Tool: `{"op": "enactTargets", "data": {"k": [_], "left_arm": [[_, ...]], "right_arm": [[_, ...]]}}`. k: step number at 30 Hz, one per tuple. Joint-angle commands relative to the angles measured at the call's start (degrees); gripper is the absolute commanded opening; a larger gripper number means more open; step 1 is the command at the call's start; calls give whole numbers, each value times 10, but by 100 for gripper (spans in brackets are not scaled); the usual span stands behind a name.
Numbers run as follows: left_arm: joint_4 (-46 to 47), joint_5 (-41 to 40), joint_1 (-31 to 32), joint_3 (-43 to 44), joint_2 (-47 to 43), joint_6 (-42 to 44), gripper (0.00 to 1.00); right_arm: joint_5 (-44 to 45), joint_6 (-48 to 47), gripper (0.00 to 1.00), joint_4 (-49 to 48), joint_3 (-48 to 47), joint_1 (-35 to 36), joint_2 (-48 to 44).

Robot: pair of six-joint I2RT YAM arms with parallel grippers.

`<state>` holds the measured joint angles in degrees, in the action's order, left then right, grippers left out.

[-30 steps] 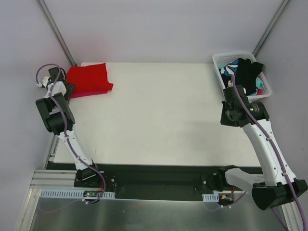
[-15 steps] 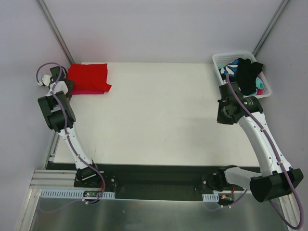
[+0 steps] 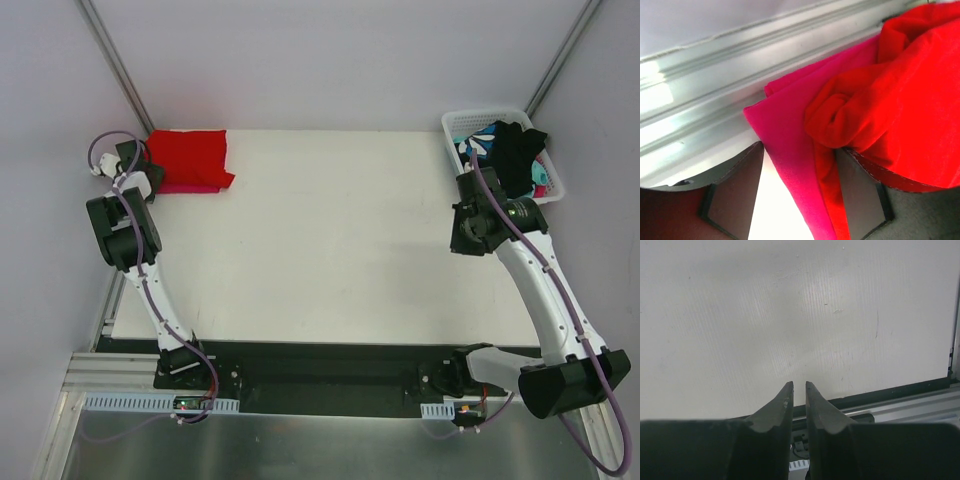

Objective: Fold and stack the t-shirts

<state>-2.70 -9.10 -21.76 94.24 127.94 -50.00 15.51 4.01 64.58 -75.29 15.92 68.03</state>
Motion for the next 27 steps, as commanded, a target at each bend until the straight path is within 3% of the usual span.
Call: {"op": "enactTargets", "data": {"k": [1,10,19,22,27], "left_arm": [[13,23,40,-19,-55,22,59],[-11,-8,105,-33,-117,66,59],[-55,-23,107,-3,-142,95,59],[-68,-16,123,8,-140,106,59],[-81,77,131,32,-100,103,59]], "right_arm": [[-11,1,18,-4,-11,-3,-23],[-15,-1,19,-4,1,-3,-48],[1,-18,19,7,9,-4,-79],[0,-17,19,4,10,-5,-80],[-11,-12,19,-2,9,-5,-79]]}}
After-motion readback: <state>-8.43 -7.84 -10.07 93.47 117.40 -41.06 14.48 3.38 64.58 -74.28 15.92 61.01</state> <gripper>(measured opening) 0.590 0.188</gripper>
